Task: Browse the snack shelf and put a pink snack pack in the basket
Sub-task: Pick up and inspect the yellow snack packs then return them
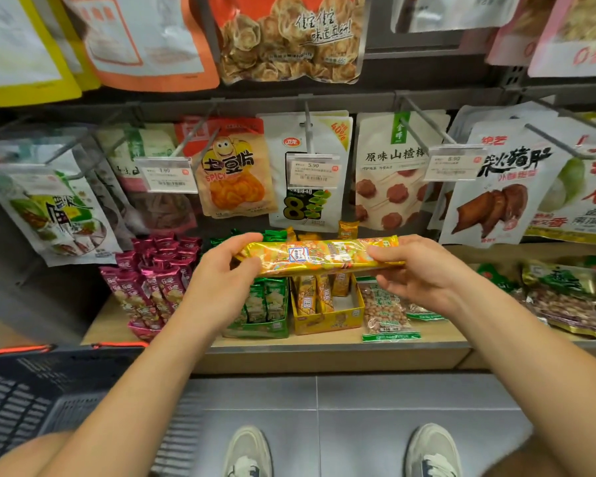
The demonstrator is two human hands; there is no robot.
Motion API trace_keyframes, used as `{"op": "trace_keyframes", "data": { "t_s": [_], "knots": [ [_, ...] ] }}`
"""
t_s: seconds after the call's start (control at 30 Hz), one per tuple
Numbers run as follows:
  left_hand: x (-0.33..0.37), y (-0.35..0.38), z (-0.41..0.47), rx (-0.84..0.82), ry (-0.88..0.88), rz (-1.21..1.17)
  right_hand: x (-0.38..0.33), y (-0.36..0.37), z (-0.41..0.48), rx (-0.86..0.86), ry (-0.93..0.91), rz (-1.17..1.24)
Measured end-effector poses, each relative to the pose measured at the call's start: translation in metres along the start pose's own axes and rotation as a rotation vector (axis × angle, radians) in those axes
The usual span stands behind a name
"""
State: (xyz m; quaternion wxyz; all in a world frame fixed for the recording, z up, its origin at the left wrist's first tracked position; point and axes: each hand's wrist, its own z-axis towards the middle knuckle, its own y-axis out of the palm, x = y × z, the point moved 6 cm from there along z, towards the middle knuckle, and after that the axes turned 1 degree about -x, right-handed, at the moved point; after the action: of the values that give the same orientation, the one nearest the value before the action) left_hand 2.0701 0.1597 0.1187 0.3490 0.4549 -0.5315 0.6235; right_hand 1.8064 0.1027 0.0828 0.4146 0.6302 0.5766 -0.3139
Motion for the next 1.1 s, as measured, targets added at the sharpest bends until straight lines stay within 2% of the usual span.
{"op": "trace_keyframes", "data": {
  "t_s": [0.2, 0.33, 0.4, 0.5, 0.63, 0.87, 1.1],
  "knots": [
    [-0.005, -0.005, -0.001, 0.068, -0.02, -0.046, -0.005, -0.011, 0.002, 0.011, -0.042, -0.234],
    [-0.005, -0.006, -0.001, 0.117, -0.022, -0.158, -0.012, -0.015, 0.002, 0.023, -0.119, -0.58],
    [-0.001, -0.006, -0.002, 0.147, 0.017, -0.177, -0.011, -0.015, 0.001, -0.008, -0.108, -0.665],
    [0.001, -0.007, -0.001, 0.18, 0.038, -0.146, -0.01, -0.011, -0.001, -0.113, -0.072, -0.571],
    [-0.005, -0.005, 0.002, 0.139, -0.029, -0.133, -0.01, -0.008, -0.005, -0.223, -0.038, -0.469],
    [-0.006, -0.003, 0.003, 0.025, -0.1, -0.218, -0.02, -0.008, -0.005, -0.204, -0.105, -0.132],
    [-0.01, 0.006, 0.001, 0.005, -0.132, -0.219, -0.024, -0.012, -0.004, -0.12, -0.166, -0.091]
  ]
}}
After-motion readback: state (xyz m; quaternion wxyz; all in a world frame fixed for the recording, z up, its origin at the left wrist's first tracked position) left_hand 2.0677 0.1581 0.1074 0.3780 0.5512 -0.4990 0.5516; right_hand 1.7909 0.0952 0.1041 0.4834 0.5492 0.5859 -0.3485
